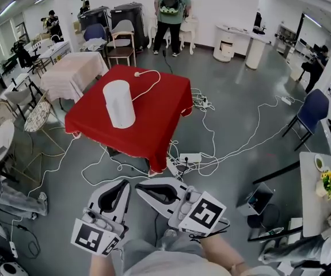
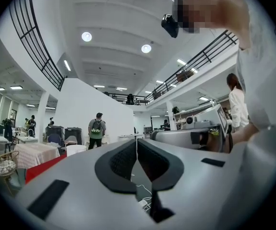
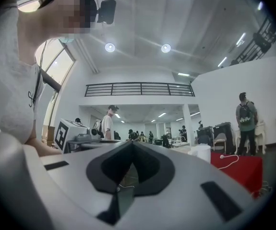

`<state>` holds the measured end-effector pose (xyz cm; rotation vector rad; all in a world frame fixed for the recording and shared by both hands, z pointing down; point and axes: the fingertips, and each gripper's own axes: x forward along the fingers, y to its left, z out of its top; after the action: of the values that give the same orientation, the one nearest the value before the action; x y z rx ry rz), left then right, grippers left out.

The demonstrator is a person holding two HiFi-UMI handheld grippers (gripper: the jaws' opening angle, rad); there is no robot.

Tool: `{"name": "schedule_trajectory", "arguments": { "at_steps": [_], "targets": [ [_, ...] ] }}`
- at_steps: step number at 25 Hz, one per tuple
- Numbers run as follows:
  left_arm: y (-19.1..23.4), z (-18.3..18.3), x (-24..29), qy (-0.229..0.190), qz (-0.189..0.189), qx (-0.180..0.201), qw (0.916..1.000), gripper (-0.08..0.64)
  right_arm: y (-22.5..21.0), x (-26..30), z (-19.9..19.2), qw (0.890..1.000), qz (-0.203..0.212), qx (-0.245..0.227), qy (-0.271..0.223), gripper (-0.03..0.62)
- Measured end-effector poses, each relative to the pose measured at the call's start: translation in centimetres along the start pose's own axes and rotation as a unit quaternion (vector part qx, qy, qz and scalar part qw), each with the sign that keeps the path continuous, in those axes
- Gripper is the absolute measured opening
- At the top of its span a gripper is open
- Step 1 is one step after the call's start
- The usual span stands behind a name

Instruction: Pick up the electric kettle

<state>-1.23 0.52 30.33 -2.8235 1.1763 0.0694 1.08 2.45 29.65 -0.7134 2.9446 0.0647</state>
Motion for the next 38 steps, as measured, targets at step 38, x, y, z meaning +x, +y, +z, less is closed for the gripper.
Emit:
{"name": "schedule_trajectory", "arguments": {
  "at_steps": [38],
  "targets": [
    [24.3,-8.9,12.7,0.056,-0.092,-0.009,0.9941,0.012,-19.7,16.6,-5.2,0.992,-0.118,0.033,0.018,0.008]
  ]
}}
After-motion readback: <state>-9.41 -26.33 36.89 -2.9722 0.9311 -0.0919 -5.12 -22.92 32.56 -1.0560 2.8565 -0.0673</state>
